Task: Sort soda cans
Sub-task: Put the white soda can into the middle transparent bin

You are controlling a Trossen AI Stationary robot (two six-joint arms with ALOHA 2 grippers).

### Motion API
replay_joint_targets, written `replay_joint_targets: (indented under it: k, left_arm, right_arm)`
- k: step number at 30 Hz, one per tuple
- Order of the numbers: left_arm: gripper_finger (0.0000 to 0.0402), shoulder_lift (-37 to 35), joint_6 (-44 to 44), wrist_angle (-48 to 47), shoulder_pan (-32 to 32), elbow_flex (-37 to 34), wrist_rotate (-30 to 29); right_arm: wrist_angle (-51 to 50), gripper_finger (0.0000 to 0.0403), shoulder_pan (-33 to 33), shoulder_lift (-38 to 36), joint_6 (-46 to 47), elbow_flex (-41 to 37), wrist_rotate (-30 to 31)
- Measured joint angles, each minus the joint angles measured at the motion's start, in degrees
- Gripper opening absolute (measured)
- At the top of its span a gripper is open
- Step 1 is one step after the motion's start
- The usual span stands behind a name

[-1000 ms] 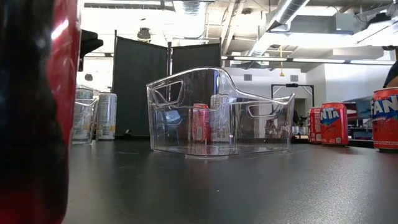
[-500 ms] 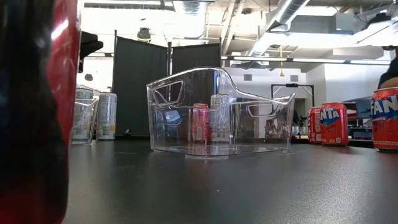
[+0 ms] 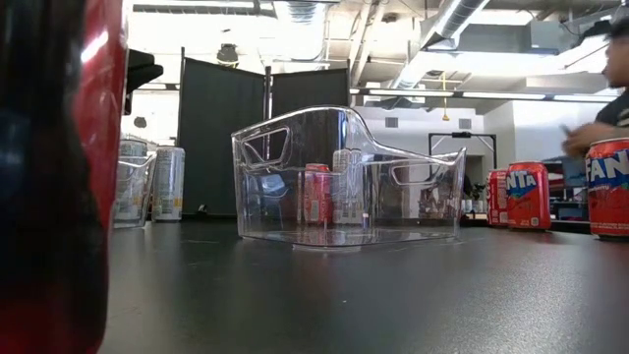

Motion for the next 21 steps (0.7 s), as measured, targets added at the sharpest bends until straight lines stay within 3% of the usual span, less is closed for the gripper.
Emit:
replay_joint_targets:
  k: [21]
  left_arm:
    - [0.0100, 0.0, -0.1, 0.0, 0.0, 0.0, 0.0]
  right_arm:
    - [2.2, 0.0400, -0.1, 0.0, 2.4, -1.6, -0.7]
